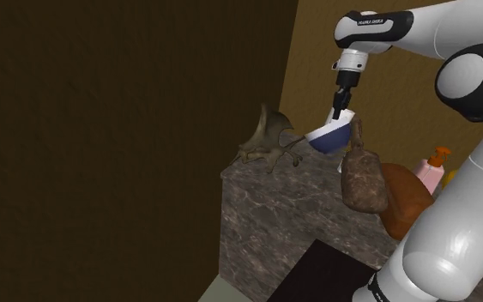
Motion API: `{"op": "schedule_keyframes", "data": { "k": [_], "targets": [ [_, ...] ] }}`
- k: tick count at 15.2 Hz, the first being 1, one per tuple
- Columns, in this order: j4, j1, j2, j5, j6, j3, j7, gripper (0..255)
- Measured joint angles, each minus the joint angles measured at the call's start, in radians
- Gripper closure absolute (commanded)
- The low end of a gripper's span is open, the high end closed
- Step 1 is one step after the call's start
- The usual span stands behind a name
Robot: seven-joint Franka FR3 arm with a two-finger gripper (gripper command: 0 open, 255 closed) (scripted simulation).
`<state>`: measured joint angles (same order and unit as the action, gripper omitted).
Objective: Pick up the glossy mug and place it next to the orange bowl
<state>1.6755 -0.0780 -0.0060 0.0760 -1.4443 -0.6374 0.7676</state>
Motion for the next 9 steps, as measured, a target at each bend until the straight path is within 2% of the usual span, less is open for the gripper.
{"op": "schedule_keyframes", "data": {
  "k": [4, 9],
  "targets": [
    [0.088, -0.013, -0.105, -0.065, -0.002, -0.008, 0.011, 255],
    [0.195, -0.053, -0.237, -0.156, -0.002, -0.025, 0.048, 255]
  ]
}}
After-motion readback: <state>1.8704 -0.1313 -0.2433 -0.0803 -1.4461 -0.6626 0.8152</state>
